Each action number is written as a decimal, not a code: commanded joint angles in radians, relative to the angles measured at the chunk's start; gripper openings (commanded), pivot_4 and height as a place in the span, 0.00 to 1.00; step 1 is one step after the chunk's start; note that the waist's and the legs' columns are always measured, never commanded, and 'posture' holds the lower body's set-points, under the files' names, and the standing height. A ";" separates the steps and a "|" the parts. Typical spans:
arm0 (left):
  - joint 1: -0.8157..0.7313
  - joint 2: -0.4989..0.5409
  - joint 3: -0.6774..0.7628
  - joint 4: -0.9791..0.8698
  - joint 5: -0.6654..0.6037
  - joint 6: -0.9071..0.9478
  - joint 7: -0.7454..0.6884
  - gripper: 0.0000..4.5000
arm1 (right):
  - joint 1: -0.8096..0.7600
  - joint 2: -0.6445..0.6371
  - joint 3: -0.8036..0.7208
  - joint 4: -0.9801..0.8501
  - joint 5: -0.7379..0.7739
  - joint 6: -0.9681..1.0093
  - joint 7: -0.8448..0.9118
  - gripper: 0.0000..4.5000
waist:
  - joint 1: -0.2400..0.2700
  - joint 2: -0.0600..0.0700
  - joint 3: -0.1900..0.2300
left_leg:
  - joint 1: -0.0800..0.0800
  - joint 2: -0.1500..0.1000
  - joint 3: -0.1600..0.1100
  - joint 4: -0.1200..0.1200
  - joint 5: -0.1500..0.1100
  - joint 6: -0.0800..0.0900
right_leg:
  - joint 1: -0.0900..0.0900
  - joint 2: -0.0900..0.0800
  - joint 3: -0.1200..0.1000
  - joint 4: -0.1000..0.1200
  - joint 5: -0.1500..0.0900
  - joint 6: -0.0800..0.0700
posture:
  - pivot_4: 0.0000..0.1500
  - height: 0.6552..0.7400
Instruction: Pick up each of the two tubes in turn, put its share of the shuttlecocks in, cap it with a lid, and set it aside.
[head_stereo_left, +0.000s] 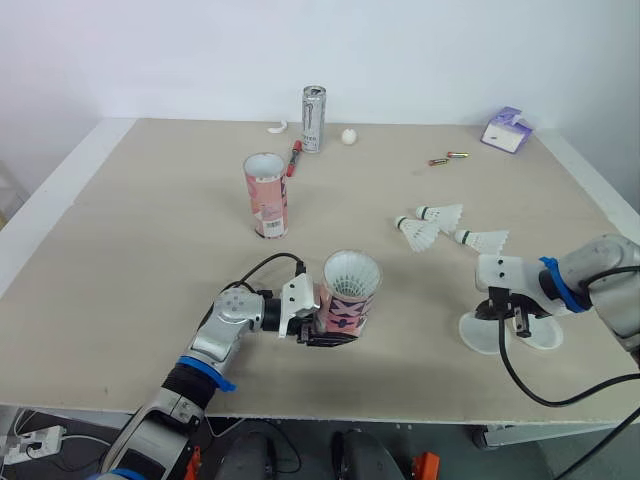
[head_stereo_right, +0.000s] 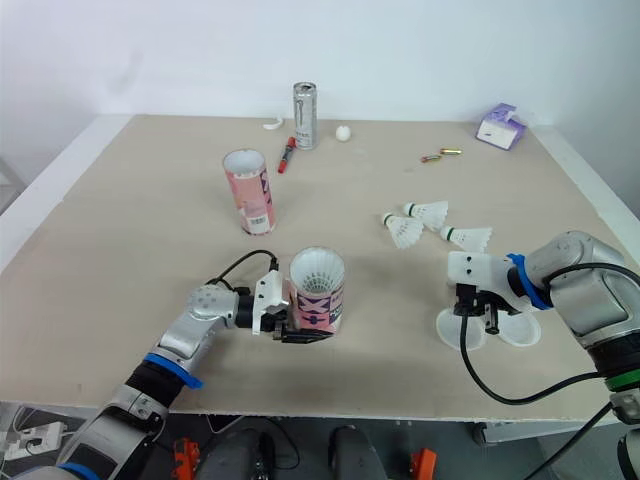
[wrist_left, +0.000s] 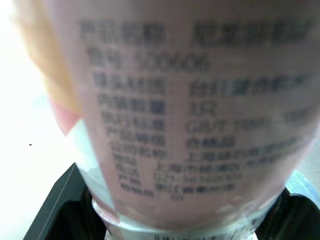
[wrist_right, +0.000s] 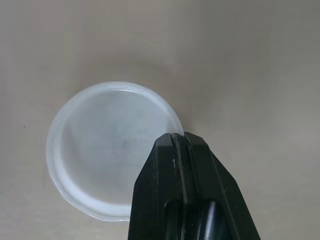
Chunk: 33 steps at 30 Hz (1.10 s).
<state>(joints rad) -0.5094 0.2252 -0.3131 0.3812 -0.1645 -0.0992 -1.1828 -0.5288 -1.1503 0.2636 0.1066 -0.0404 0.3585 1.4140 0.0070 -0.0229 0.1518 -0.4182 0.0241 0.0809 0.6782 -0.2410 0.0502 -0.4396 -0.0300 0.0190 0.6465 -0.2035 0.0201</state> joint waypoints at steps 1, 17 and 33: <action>-0.007 0.022 -0.005 0.052 0.041 0.036 0.028 0.67 | -0.076 -0.001 -0.083 -0.073 0.063 -0.034 0.026 0.00 | -0.001 0.000 0.000 | 0.001 0.001 0.000 0.000 0.000 0.000 | 0.000 0.000 0.000 0.000 0.000 0.000 | 1.00 1.00; -0.069 -0.015 0.005 0.131 0.036 0.091 0.075 0.67 | -0.535 0.179 -0.078 -0.262 0.283 0.068 0.094 0.00 | 0.000 0.001 0.000 | 0.008 0.005 0.004 0.000 0.005 0.001 | 0.003 0.001 -0.001 0.000 0.006 -0.003 | 1.00 1.00; -0.050 -0.012 -0.001 0.110 0.043 0.092 0.085 0.67 | -0.616 0.382 0.080 -0.134 0.182 -0.086 0.100 0.00 | 0.000 0.000 0.000 | 0.006 0.005 0.009 -0.001 0.005 0.001 | 0.000 -0.005 -0.003 0.000 0.008 -0.004 | 1.00 1.00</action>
<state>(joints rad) -0.5784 0.1984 -0.3105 0.4586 -0.1594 -0.0374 -1.1255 -1.1130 -0.7653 0.3508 -0.0335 0.1558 0.3040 1.5059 0.0069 -0.0226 0.1519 -0.4118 0.0289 0.0904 0.6776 -0.2363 0.0511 -0.4396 -0.0349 0.0161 0.6466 -0.1958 0.0163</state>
